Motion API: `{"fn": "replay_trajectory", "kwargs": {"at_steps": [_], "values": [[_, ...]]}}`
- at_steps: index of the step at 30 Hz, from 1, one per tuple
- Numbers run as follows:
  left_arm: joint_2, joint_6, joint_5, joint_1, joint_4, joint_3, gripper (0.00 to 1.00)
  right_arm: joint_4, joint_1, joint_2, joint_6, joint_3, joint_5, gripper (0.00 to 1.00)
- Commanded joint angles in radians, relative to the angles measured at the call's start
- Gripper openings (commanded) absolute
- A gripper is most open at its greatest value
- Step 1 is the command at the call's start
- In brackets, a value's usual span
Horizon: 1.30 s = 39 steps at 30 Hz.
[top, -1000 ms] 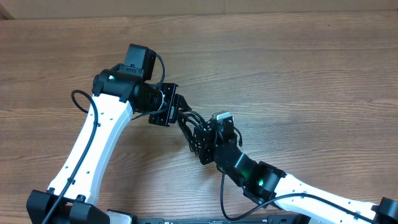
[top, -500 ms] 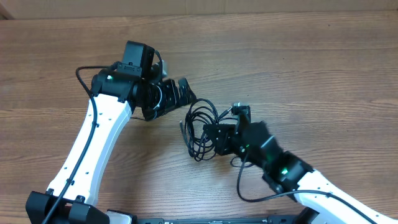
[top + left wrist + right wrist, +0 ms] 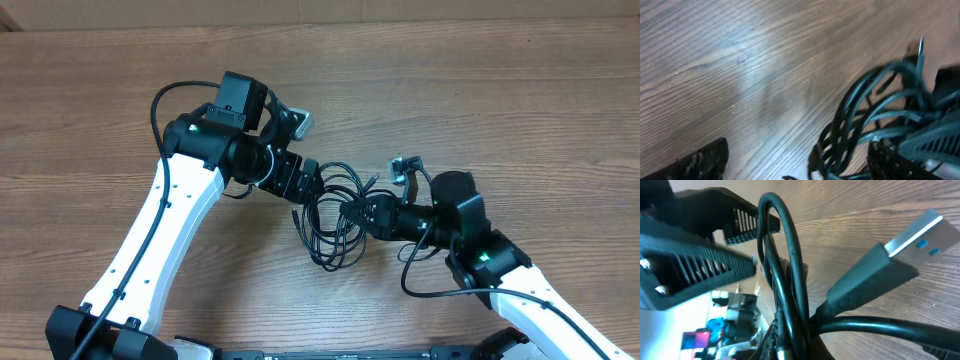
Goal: Untangle cables
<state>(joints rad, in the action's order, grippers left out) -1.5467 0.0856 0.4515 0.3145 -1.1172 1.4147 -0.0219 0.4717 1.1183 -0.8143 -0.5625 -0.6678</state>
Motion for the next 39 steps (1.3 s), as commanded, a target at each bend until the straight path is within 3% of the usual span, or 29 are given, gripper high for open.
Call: {"fn": "replay_trajectory", "kwargs": {"at_steps": [1, 7, 16, 19, 21, 23, 25, 26, 28, 29, 33, 35, 37, 39], "values": [[0.028, 0.156, 0.059, 0.000, -0.029, 0.011, 0.96, -0.005, -0.047, -0.018, -0.005, -0.018, -0.121, 0.04], [0.026, 0.203, 0.204, 0.003, -0.031, 0.006, 1.00, -0.019, -0.081, -0.018, -0.009, -0.018, -0.188, 0.04], [0.021, 0.167, 0.251, 0.035, 0.108, -0.152, 0.89, -0.035, -0.081, -0.018, -0.009, -0.018, -0.200, 0.04], [0.013, 0.146, 0.248, 0.034, 0.146, -0.195, 0.71, -0.037, -0.081, -0.018, -0.010, -0.018, -0.219, 0.04], [0.009, 0.122, 0.248, 0.033, 0.151, -0.204, 0.35, -0.036, -0.081, -0.018, -0.028, -0.018, -0.246, 0.04], [0.009, 0.115, 0.248, 0.033, 0.162, -0.204, 0.06, -0.036, -0.081, -0.018, -0.027, -0.018, -0.278, 0.04], [0.009, 0.113, 0.248, 0.032, 0.184, -0.204, 0.04, -0.035, -0.081, -0.018, -0.025, -0.018, -0.276, 0.04], [0.009, 0.111, 0.243, 0.032, 0.201, -0.204, 0.04, -0.036, -0.082, -0.018, -0.016, -0.018, -0.264, 0.08], [0.009, 0.060, 0.187, 0.032, 0.229, -0.204, 0.04, -0.035, -0.081, -0.018, 0.046, -0.018, -0.203, 0.31], [0.009, -0.002, 0.143, 0.032, 0.237, -0.204, 0.04, -0.026, -0.081, -0.018, 0.089, -0.018, -0.168, 0.33], [0.009, -0.323, -0.083, 0.032, 0.229, -0.204, 0.04, 0.055, -0.081, -0.018, 0.142, -0.018, 0.016, 0.59], [0.009, -0.425, -0.146, 0.032, 0.209, -0.203, 0.04, 0.071, -0.081, -0.019, 0.142, -0.018, 0.072, 0.63], [0.009, -0.483, -0.161, 0.032, 0.200, -0.203, 0.04, 0.073, -0.081, -0.019, 0.142, -0.020, 0.083, 0.76], [0.009, -0.526, -0.167, 0.032, 0.198, -0.204, 0.04, 0.080, -0.081, -0.019, 0.142, -0.026, 0.083, 0.78]]}}
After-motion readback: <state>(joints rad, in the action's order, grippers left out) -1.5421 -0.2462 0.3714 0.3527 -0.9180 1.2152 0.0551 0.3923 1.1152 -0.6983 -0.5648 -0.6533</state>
